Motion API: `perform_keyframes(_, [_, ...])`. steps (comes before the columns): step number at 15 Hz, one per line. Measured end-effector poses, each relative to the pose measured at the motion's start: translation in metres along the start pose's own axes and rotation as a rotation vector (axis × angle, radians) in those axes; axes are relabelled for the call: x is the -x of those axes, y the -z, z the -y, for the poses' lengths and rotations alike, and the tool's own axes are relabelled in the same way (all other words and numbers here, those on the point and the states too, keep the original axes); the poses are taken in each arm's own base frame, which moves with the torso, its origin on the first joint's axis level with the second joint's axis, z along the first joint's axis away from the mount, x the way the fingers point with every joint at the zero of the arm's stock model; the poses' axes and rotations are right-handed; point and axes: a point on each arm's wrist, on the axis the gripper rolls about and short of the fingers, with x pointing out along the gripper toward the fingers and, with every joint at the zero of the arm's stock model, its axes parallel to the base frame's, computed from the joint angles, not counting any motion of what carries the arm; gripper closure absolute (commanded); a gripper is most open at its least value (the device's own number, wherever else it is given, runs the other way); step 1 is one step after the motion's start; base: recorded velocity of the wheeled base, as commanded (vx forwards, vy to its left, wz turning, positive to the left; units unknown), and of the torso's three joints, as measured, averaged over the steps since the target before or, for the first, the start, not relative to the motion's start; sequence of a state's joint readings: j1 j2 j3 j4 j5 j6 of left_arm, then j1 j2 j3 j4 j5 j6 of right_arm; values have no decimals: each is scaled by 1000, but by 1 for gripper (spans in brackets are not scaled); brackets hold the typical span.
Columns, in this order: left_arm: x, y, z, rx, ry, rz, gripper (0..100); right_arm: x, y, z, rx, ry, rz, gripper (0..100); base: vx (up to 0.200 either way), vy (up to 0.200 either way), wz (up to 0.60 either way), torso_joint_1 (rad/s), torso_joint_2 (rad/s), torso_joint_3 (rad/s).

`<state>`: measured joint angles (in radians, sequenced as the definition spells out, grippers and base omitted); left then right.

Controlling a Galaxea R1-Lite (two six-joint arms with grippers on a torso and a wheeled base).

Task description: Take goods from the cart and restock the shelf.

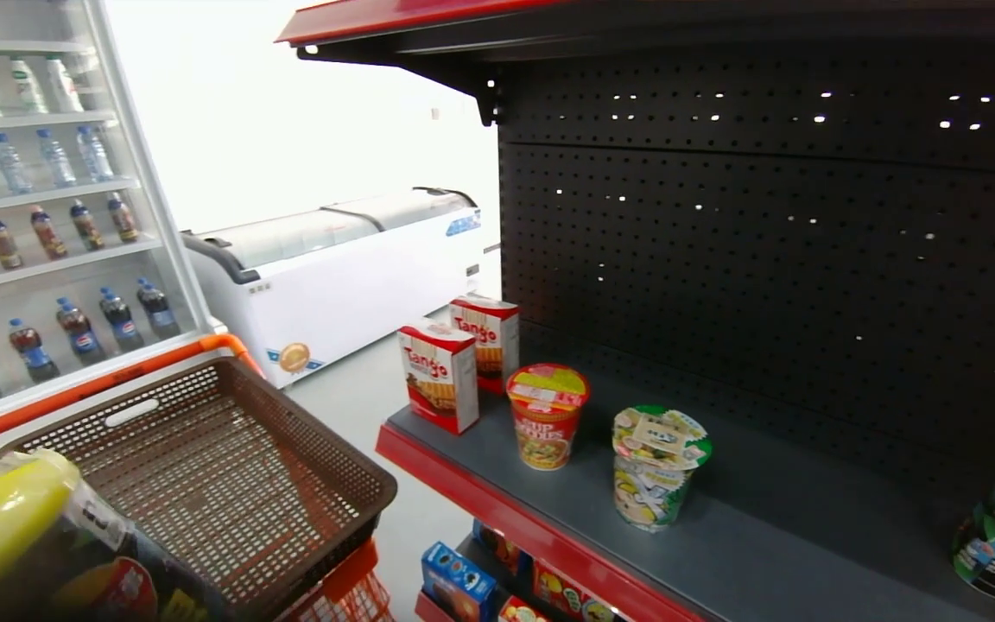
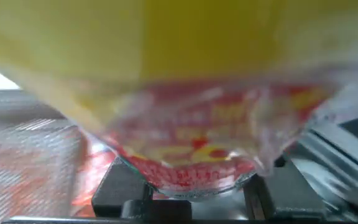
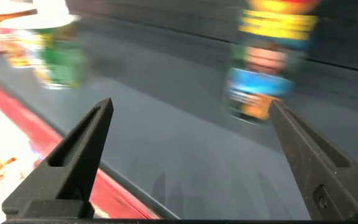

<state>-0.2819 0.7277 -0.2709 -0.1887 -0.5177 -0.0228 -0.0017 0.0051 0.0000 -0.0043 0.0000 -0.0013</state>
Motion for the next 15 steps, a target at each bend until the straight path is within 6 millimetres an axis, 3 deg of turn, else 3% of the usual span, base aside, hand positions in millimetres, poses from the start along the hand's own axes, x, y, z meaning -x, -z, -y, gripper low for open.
perform_keyframes(3, [2, -12, 12, 127, 269, 1, 100, 0, 0, 0, 0, 0, 0, 0, 0, 0, 0, 0, 0, 0])
perform_keyframes(6, [-3, -32, 15, 114, 377, 29, 100, 0, 0, 0, 1, 0, 0, 0, 0, 0, 0, 0, 0, 0])
perform_keyframes(10, [-28, -52, 8, 109, 402, 12, 100, 0, 0, 0, 1, 0, 0, 0, 0, 0, 0, 0, 0, 0])
perform_keyframes(15, [-77, -59, -25, -25, 304, -58, 100, 0, 0, 0, 1, 0, 0, 0, 0, 0, 0, 0, 0, 0])
